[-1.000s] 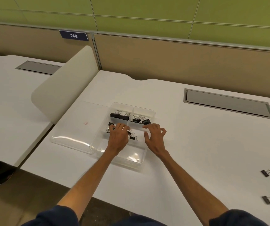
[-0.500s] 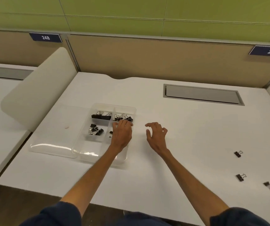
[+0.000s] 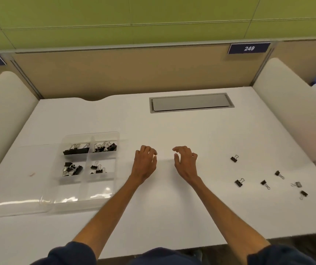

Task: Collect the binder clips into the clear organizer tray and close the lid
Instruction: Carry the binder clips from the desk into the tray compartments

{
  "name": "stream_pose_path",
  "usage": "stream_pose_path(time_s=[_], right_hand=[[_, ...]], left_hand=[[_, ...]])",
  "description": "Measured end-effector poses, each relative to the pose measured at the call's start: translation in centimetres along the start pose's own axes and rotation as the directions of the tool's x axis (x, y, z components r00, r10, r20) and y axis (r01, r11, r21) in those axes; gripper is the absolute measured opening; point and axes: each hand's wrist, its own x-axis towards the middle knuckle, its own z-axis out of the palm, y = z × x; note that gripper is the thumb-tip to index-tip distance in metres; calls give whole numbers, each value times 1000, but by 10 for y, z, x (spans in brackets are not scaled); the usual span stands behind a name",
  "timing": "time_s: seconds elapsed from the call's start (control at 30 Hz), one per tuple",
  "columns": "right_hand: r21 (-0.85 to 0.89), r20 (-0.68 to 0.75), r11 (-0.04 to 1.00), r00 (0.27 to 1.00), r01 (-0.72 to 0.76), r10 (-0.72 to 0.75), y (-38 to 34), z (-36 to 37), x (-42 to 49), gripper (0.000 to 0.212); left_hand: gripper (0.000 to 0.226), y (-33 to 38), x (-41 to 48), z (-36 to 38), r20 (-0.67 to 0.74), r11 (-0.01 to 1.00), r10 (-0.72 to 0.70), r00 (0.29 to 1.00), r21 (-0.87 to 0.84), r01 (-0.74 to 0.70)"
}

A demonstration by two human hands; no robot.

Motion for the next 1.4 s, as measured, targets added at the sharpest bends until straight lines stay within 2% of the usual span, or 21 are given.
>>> stream_pose_path(time_s=[0.37, 0.67, 0.97, 1.2, 1.4], right_hand=[[-32, -94, 989, 986, -144, 140, 78, -71, -14, 25], [-112, -110, 960, 963, -258, 246, 139, -116, -15, 25], [-177, -62, 920, 937, -349, 344, 183, -139, -13, 29], [-247, -35, 910, 942, -332, 334, 195, -145, -1, 18], [-169, -88, 929, 944, -328, 317, 209, -158, -6, 18]], left_hand=[[12, 76, 22, 49, 128, 989, 87, 988, -131, -71], [14, 140, 36, 80, 204, 977, 119, 972, -196, -78], [16, 175, 42, 103, 254, 973, 60, 965, -230, 0], [16, 192, 46, 111, 255, 976, 32, 966, -216, 25], [25, 204, 46, 121, 315, 960, 161, 935, -269, -75]])
